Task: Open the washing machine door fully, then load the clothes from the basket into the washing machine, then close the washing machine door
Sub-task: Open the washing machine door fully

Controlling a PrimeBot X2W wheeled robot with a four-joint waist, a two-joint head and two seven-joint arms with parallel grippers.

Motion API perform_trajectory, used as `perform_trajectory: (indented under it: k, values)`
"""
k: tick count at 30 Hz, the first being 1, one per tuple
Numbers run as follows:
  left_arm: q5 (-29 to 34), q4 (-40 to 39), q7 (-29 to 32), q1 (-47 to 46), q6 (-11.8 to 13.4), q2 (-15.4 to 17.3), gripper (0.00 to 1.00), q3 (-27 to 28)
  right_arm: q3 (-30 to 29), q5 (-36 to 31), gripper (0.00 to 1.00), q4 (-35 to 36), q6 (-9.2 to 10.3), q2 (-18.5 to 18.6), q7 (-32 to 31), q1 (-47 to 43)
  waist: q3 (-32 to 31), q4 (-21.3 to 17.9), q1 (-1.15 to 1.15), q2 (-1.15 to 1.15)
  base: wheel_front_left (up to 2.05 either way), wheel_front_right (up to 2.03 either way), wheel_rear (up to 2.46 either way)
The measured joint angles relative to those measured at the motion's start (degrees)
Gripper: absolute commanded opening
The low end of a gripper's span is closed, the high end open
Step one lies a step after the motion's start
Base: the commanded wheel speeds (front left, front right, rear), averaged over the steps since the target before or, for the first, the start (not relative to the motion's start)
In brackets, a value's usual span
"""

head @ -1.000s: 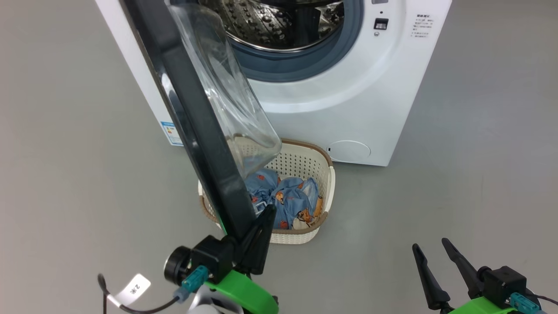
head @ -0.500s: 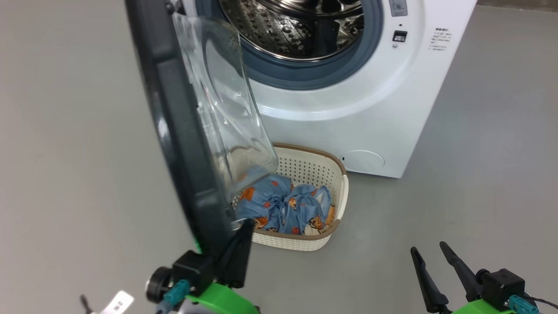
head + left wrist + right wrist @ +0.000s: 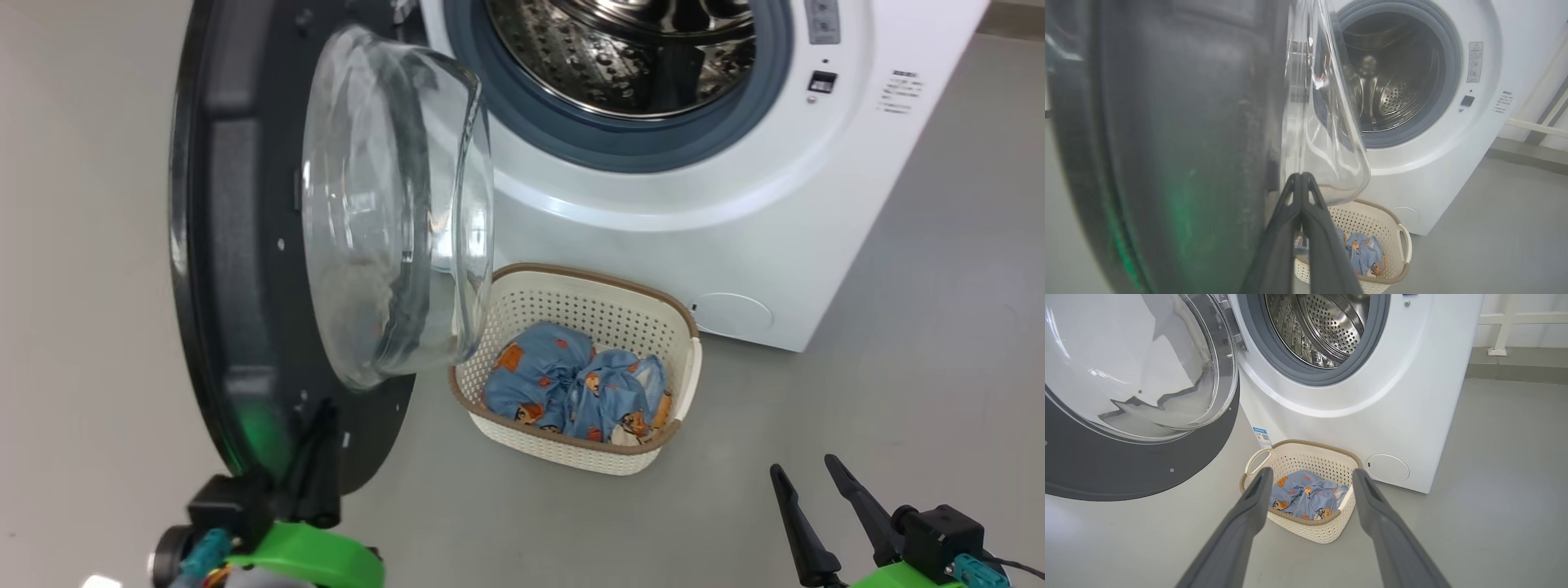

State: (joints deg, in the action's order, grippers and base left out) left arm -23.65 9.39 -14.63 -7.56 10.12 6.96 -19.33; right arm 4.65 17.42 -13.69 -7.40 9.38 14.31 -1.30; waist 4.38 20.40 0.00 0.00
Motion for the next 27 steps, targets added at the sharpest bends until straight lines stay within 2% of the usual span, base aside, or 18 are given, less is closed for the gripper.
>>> perform_trajectory:
  k: [6,13,21,27]
  values:
    - [-0.3,-0.4,0.0,1.2,0.8,1.9,0.0,3.5,0.3,0.1,1.0,-0.3,0.0,0.0,0.0,0.0,-0.6,1.6,0.0,0.0,0.0,0.0,0.0]
    - [-1.3,0.9,0.0,1.4,1.2,3.1,0.0,8.1,1.3,0.4,1.0,-0.4,0.0,0.7,0.0,0.0,-0.5,0.9,0.0,0.0,0.0,0.0,0.0]
    - [-1.9,7.4,0.0,-2.3,0.5,5.6,0.0,14.2,2.0,0.4,1.0,-0.5,0.0,2.4,0.0,0.6,1.1,-0.2,0.0,0.0,0.0,0.0,0.0]
    - [-1.9,10.1,0.0,-4.7,0.1,5.5,0.0,19.9,2.7,0.4,1.0,-0.5,0.0,3.7,0.0,2.7,2.7,-0.9,0.0,0.0,0.0,0.0,0.0]
